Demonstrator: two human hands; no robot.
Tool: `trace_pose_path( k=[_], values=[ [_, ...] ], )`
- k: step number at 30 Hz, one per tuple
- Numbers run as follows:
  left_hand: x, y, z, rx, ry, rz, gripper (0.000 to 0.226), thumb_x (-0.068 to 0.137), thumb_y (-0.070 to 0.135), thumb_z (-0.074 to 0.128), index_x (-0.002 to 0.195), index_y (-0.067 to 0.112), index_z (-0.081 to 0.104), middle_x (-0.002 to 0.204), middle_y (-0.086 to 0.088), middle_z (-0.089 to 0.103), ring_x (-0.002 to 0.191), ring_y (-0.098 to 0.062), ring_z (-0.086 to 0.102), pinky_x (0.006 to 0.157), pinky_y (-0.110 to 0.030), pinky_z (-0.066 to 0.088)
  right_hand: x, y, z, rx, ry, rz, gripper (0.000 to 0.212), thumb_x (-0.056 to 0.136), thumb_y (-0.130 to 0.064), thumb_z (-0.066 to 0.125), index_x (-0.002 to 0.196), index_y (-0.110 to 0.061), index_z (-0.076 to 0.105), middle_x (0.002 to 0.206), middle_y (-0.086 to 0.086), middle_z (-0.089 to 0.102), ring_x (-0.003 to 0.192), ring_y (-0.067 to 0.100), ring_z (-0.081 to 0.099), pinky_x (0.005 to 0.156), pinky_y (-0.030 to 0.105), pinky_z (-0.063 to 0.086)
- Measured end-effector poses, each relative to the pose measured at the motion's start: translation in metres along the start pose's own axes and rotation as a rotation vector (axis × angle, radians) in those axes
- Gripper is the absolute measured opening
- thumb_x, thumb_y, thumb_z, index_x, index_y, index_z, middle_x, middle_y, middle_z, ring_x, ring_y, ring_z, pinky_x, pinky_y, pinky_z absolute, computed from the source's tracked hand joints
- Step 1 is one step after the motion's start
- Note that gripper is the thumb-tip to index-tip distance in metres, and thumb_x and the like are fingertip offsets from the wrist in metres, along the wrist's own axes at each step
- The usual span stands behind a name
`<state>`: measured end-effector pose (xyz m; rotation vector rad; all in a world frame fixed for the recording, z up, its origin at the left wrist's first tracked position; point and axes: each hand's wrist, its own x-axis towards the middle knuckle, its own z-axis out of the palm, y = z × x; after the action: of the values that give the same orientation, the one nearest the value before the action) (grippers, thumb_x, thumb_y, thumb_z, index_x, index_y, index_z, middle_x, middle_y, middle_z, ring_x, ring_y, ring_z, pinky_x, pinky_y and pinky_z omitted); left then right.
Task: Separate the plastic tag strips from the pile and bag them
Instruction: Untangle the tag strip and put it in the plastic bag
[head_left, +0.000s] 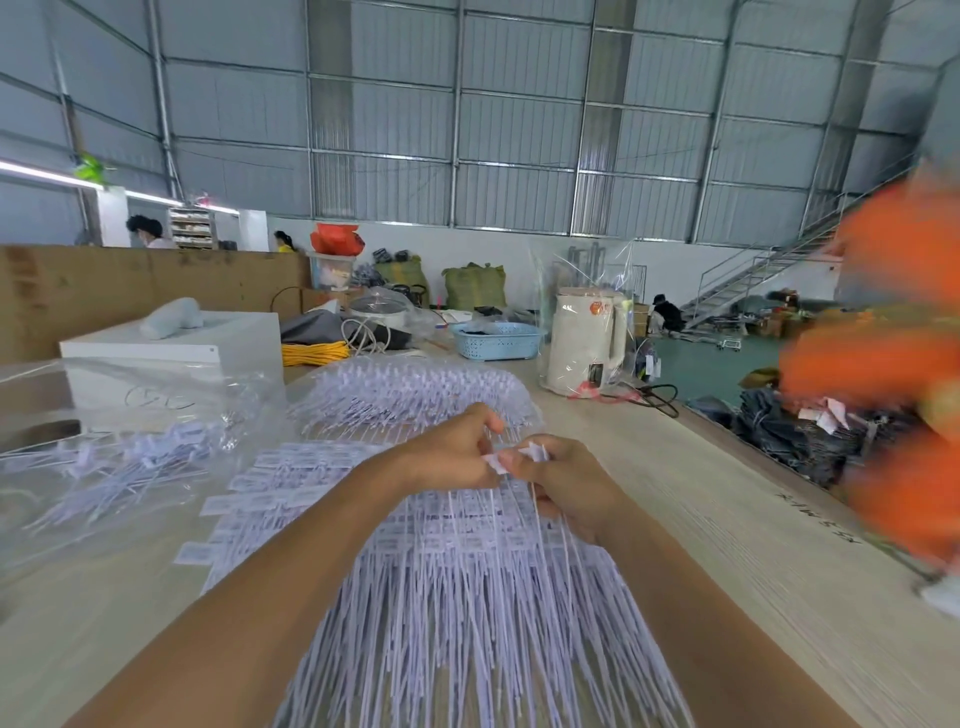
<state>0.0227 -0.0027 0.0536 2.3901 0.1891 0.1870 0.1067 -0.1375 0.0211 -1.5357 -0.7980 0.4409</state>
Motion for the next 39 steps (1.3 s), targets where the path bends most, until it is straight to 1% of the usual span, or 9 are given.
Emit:
trace_pose_path(
  k=[3, 7, 15, 20, 25, 28, 31, 35, 39],
  values=[
    [-0.002, -0.004, -0.005, 0.042, 0.026, 0.001, 0.009, 0.086, 0.024, 0.067, 0.088, 0.016, 0.062, 0.082, -0.002, 0.061, 0.079, -0.017, 0.058, 0.072, -0.030, 0.046, 0.001, 0.000, -0.002, -0.007, 0.036, -0.011, 0.015, 0.089, -0.016, 0.063, 0.075, -0.012, 0.059, 0.055, -0.003, 0.040, 0.045, 0.008, 0.032, 0.037, 0.018, 0.027],
    [-0.002, -0.003, -0.006, 0.030, -0.032, -0.013, 0.028, 0.092, 0.035, 0.057, 0.070, 0.017, 0.058, 0.072, 0.000, 0.066, 0.066, -0.009, 0.058, 0.075, -0.028, 0.048, 0.001, 0.002, 0.001, 0.002, 0.086, -0.017, 0.014, 0.090, -0.018, 0.061, 0.076, -0.016, 0.062, 0.055, -0.003, 0.049, 0.044, 0.008, 0.037, 0.037, 0.018, 0.028],
    [-0.001, -0.003, -0.006, -0.032, 0.073, -0.093, 0.040, 0.094, 0.028, 0.055, 0.057, 0.013, 0.063, 0.038, 0.011, 0.050, 0.043, -0.003, 0.046, 0.052, -0.022, 0.035, 0.002, 0.001, -0.003, -0.077, -0.004, -0.030, 0.010, 0.087, -0.016, 0.065, 0.084, -0.007, 0.063, 0.053, -0.001, 0.042, 0.043, 0.009, 0.032, 0.038, 0.017, 0.026],
    [0.002, 0.003, -0.007, -0.129, 0.138, -0.134, 0.034, 0.089, 0.020, 0.059, 0.057, 0.009, 0.058, 0.037, 0.008, 0.049, 0.042, -0.009, 0.040, 0.041, -0.017, 0.028, 0.001, 0.002, 0.000, -0.346, 0.107, -0.391, 0.012, 0.086, -0.006, 0.065, 0.081, 0.004, 0.063, 0.053, -0.012, 0.046, 0.045, 0.001, 0.040, 0.047, 0.012, 0.030],
    [0.000, 0.004, -0.008, -0.268, 0.058, -0.179, 0.037, 0.090, 0.015, 0.056, 0.053, 0.011, 0.050, 0.033, 0.008, 0.039, 0.030, -0.007, 0.025, 0.036, -0.015, 0.017, 0.003, 0.006, 0.004, -0.585, 0.224, -0.583, 0.013, 0.085, -0.003, 0.063, 0.074, 0.004, 0.063, 0.066, 0.013, 0.058, 0.059, 0.016, 0.046, 0.054, 0.018, 0.033],
    [0.000, 0.005, -0.010, -0.291, 0.009, -0.209, 0.039, 0.090, 0.019, 0.055, 0.052, 0.013, 0.048, 0.034, 0.007, 0.033, 0.033, -0.010, 0.022, 0.044, -0.021, 0.014, 0.007, 0.011, -0.001, -0.592, 0.290, -0.422, 0.019, 0.089, -0.006, 0.059, 0.070, -0.009, 0.059, 0.067, 0.003, 0.059, 0.063, 0.018, 0.051, 0.057, 0.025, 0.040],
    [-0.002, 0.005, -0.015, -0.296, -0.021, -0.175, 0.040, 0.093, 0.019, 0.054, 0.054, 0.012, 0.052, 0.035, 0.007, 0.039, 0.033, -0.009, 0.028, 0.040, -0.018, 0.018, 0.008, 0.017, -0.018, -0.530, 0.368, -0.186, 0.025, 0.093, -0.020, 0.055, 0.071, -0.013, 0.046, 0.064, -0.002, 0.047, 0.060, 0.016, 0.043, 0.050, 0.024, 0.032],
    [-0.005, 0.004, -0.012, -0.177, -0.035, -0.070, 0.022, 0.090, -0.001, 0.051, 0.073, 0.010, 0.061, 0.061, 0.000, 0.055, 0.056, -0.010, 0.046, 0.048, -0.018, 0.033, 0.003, 0.011, -0.014, 0.006, 0.208, -0.050, 0.018, 0.093, -0.022, 0.056, 0.086, -0.008, 0.048, 0.068, 0.008, 0.050, 0.052, 0.012, 0.050, 0.046, 0.024, 0.040],
    [-0.003, 0.005, -0.002, 0.006, -0.097, -0.039, 0.020, 0.092, 0.002, 0.048, 0.094, 0.019, 0.057, 0.083, 0.005, 0.051, 0.067, -0.009, 0.044, 0.058, -0.023, 0.036, 0.005, 0.001, -0.004, 0.178, 0.097, -0.051, 0.023, 0.083, -0.011, 0.069, 0.078, -0.011, 0.046, 0.051, -0.004, 0.039, 0.039, 0.005, 0.035, 0.037, 0.018, 0.030]
  ],
)
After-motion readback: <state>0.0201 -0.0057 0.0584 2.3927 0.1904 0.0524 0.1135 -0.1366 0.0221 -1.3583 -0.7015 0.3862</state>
